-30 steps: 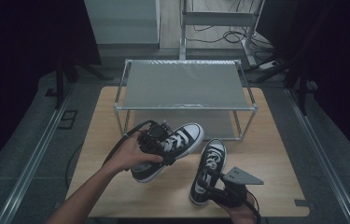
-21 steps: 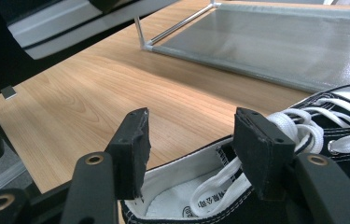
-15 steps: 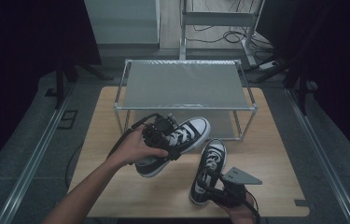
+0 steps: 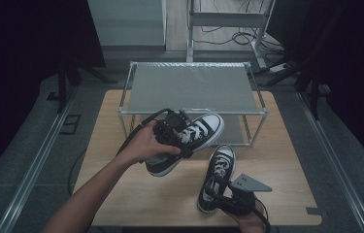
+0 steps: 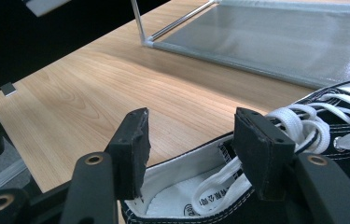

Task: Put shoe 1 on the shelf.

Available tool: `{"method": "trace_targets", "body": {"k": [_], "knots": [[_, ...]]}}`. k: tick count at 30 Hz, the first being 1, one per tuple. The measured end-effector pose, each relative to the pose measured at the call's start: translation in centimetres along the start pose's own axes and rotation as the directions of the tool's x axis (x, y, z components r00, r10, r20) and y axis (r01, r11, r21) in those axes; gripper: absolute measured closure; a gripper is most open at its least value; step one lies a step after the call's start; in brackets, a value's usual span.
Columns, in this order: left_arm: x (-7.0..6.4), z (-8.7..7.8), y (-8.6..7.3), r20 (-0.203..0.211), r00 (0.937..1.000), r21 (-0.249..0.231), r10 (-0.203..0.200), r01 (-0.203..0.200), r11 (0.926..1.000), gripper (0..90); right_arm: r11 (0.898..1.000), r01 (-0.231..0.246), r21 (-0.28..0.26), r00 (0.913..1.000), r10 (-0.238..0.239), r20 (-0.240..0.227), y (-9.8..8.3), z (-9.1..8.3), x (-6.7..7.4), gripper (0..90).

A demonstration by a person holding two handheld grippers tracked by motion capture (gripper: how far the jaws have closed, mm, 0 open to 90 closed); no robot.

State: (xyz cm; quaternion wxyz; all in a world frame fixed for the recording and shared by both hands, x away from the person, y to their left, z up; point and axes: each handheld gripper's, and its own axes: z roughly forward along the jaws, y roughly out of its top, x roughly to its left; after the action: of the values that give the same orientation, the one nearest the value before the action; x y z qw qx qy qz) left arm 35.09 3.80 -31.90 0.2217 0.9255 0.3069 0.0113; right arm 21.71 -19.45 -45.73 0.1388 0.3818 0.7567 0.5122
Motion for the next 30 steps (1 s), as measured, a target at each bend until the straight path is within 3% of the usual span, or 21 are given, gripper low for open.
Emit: {"method": "trace_targets", "body": {"k": [14, 30], "knots": [[0.4, -1.4, 2.8, -0.016, 0.9999, -0.001, 0.0, 0.0, 1.0, 15.6, 1.0, 0.003, 0.01, 0.9999, -0.003, -0.01, -0.1, 0.3, 0.3, 45.9], [2.3, -2.5, 5.2, -0.016, 0.9977, -0.014, -0.065, 0.065, 0.9978, 15.5, 1.0, 0.003, 0.017, 0.9999, -0.003, -0.015, -0.2, 0.3, 0.3, 45.9]]}}
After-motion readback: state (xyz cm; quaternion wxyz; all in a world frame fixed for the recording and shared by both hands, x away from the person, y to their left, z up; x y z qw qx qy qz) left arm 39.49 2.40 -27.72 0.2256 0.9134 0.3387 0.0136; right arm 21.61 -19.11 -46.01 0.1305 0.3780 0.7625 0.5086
